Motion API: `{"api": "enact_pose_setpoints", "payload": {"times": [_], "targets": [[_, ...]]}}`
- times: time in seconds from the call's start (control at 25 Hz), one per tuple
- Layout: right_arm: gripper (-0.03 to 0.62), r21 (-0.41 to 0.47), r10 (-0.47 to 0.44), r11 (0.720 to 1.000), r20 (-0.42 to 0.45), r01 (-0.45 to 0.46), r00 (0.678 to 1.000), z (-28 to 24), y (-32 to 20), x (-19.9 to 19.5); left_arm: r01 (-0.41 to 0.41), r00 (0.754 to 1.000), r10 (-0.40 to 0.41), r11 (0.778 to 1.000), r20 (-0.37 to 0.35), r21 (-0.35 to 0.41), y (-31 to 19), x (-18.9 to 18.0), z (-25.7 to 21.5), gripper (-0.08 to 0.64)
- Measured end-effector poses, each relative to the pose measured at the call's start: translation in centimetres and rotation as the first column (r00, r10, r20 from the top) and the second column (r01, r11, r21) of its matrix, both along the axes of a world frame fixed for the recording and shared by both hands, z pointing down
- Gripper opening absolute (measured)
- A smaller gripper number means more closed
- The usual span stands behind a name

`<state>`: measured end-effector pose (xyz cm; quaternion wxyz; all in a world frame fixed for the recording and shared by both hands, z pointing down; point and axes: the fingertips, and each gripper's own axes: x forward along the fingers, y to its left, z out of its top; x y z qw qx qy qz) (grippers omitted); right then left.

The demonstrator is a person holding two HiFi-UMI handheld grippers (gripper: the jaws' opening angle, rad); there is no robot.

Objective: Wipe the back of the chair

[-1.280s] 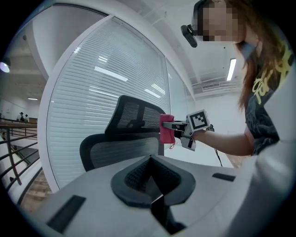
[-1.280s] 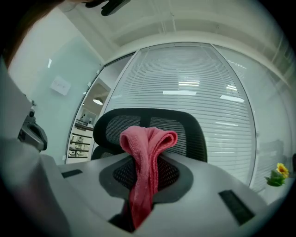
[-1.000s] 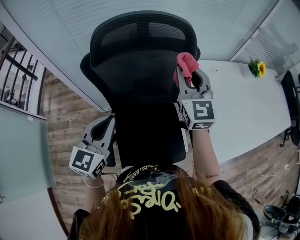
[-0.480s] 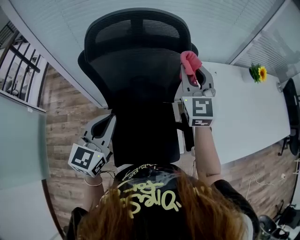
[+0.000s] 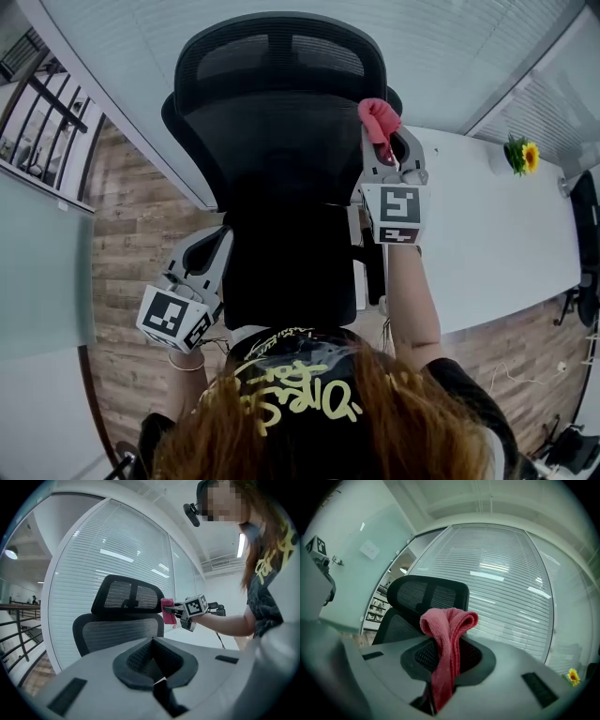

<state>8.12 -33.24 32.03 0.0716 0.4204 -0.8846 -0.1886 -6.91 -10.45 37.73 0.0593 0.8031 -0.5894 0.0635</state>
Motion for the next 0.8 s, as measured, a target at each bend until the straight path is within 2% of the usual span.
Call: {"api": "enact_pose_setpoints", "payload": {"times": [0.8], "targets": [[0.066,-0.048,0.056,0.998,0.101,-0.052,0.993,0.5,-1.2,-2.2,0.010,1.000,-0.010,1.000,0.009,-0.006,0.4,-2.2,-0.2,-0.006]]}}
